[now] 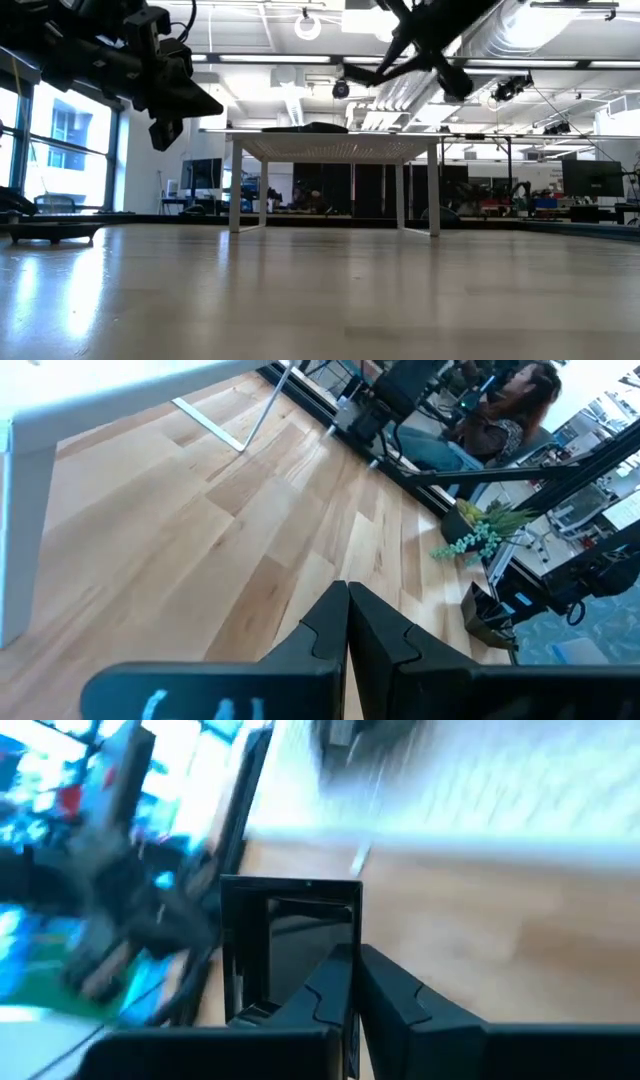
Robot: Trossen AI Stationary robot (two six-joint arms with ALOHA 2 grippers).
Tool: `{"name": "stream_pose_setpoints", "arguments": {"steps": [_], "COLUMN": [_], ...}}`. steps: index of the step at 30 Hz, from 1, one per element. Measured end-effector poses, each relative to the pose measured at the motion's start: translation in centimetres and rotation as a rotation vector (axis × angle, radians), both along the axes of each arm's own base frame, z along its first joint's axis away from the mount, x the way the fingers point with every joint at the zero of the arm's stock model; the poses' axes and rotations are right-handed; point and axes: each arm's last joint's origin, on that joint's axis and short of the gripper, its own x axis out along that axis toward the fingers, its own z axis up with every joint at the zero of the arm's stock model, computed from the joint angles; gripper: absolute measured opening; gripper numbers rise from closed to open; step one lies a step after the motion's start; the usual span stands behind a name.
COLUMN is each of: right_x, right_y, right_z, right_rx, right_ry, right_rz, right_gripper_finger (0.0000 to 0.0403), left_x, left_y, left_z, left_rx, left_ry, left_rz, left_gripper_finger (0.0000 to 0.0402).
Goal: Pick & Place Mini shaped plates
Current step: Stack the black square plate on top of the black square plates on the shelf
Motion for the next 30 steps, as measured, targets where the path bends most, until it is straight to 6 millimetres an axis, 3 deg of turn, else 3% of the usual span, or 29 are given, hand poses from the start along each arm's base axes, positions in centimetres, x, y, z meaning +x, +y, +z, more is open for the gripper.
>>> {"name": "stream_pose_setpoints", "arguments": {"steps": [4,8,13,19,30], "right_x": [-0.9,-1.6,-2.1,-2.1,-1.8], "right_y": [-4.9,-9.9,-13.8,-15.5,-16.0], "right_z": [2.3,2.1,0.7,-0.9,-0.4], "right_rx": [-0.030,-0.019,0.029,0.060,0.008], "right_ry": [0.129,0.167,0.193,0.229,0.179], "right_rz": [-0.060,-0.069,-0.040,-0.029,-0.033], "right_gripper_finger": [0.0010,0.0010,0.0010,0.0019,0.0048], "left_x": [0.0,0.0,0.0,0.0,0.0], "left_y": [0.1,0.2,0.2,0.2,0.2], "left_z": [0.0,0.0,0.0,0.0,0.0], "left_rx": [0.009,0.014,0.014,0.015,0.019], "left_ry": [0.001,0.002,0.002,0.002,0.004], "left_rz": [0.030,0.050,0.050,0.053,0.069], "left_gripper_finger": [0.0004,0.0004,0.0004,0.0004,0.0004]}}
